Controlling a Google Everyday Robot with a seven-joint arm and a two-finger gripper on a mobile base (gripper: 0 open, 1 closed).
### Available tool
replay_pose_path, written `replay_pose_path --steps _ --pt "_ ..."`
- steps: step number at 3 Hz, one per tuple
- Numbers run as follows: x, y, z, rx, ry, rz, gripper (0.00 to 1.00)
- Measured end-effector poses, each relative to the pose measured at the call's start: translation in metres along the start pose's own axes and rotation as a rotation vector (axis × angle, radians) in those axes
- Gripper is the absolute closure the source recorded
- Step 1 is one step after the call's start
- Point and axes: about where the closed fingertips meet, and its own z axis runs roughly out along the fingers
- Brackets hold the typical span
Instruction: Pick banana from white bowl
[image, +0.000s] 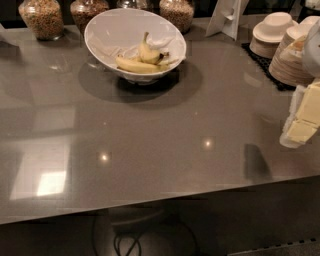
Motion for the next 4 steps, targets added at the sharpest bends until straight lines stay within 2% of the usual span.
replay_pose_path --steps 1,2,3,4 --pt "0.000 0.000 0.000 0.000 -0.001 0.000 0.00" --pt "-0.022 -0.016 0.001 0.000 -0.122 0.001 0.00" --pt "-0.052 -0.040 0.008 -0.011 -0.310 0.036 0.00" --pt "-0.080 -0.063 0.011 -0.033 -0.488 0.106 0.00"
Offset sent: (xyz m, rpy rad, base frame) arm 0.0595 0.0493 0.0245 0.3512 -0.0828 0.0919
